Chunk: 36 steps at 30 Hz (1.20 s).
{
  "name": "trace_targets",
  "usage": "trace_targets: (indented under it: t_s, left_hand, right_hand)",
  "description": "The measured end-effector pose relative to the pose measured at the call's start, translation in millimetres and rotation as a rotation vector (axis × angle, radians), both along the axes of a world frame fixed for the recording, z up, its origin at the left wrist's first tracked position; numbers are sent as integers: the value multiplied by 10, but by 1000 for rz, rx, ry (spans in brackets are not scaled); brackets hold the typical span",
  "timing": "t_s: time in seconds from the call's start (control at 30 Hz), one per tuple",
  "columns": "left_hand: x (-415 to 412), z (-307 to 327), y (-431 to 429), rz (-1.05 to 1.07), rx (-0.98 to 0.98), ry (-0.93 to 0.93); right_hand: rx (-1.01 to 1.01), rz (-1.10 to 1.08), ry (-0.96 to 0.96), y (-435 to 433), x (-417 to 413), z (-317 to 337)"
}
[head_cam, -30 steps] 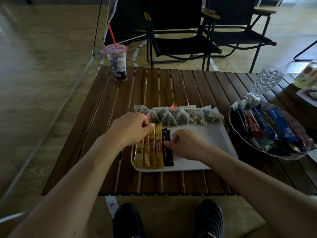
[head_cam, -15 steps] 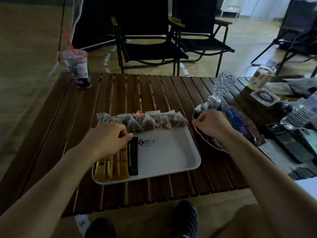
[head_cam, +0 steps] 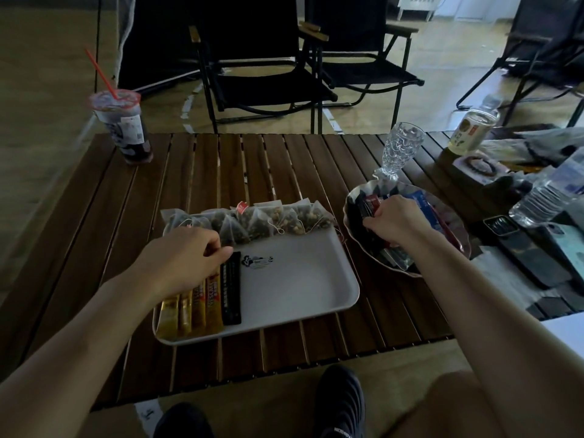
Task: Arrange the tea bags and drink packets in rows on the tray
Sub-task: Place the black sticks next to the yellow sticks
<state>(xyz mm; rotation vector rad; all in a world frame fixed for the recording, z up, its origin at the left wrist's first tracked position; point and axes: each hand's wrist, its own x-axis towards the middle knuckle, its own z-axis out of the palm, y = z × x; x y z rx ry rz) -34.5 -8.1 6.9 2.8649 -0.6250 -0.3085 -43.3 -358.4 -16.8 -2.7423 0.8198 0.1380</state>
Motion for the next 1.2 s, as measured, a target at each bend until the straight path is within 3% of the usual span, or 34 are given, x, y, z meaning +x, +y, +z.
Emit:
trace_targets:
  t_s: [0.33, 0.47, 0.57, 0.63, 0.73, 0.93, 1.2]
  left_hand:
    - [-6, 12, 78, 11, -19, 19]
    - [-6, 46, 146, 31, -9, 33]
    - [-7, 68, 229, 54, -41, 45]
    - [-11, 87, 288, 72, -65, 46]
    - [-26, 95, 348, 73, -71, 38]
    - [-24, 101, 415, 94, -86, 26]
    - [-23, 71, 480, 92, -106, 8]
  right_hand:
    - [121, -65, -69, 26, -108, 155]
    - [117, -17, -237, 130, -210, 364]
    - [436, 3, -329, 349, -259, 498]
    - [742, 37, -294, 571, -269, 556]
    - [933, 123, -161, 897, -258, 509]
    - [903, 272, 124, 1507, -348, 238]
    - [764, 255, 182, 1809, -323, 6]
